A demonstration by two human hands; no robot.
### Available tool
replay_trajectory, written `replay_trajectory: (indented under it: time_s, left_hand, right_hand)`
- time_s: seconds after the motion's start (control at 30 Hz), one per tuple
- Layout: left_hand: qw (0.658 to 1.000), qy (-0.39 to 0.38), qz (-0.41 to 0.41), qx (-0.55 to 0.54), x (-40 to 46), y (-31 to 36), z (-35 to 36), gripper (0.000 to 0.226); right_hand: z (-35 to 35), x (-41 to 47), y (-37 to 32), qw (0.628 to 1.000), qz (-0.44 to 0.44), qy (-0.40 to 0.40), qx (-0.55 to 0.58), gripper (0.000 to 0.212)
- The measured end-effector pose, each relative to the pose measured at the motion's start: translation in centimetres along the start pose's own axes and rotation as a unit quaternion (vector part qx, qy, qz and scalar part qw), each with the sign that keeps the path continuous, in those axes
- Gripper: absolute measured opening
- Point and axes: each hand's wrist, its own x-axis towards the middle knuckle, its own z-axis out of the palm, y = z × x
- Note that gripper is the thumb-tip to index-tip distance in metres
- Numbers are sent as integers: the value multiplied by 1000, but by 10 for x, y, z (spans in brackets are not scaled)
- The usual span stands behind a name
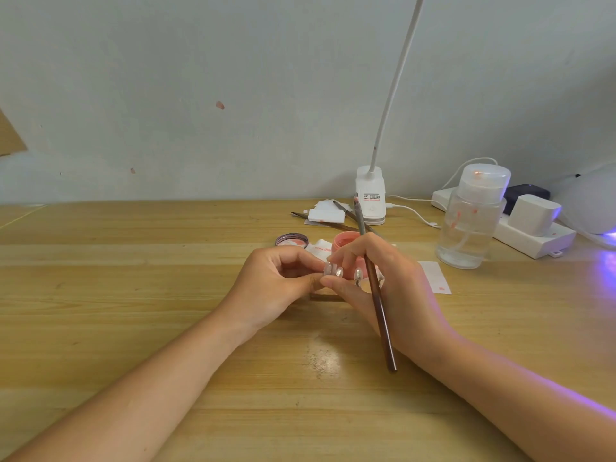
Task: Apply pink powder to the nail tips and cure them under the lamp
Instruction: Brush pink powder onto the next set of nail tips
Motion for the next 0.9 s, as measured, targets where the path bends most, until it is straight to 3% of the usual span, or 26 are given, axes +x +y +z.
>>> replay_trajectory:
  time_s: [0.33, 0.47, 0.63, 0.9]
  left_hand:
    - [1000, 9, 1, -8, 2, -3, 0, 10]
    - [1000, 23, 4, -11, 2, -2, 0, 6]
    - [999, 34, 3, 13, 2, -3, 0, 13]
    - [998, 43, -6, 38, 2, -3, -1, 23]
  right_hand:
    - [-5, 2, -7, 999, 24, 1, 39, 34]
    - [-11, -1, -10, 998, 40, 23, 49, 21]
    - [-20, -8, -10, 988, 95, 1, 124, 51]
    - [-21, -8, -14, 986, 94, -17, 138, 43]
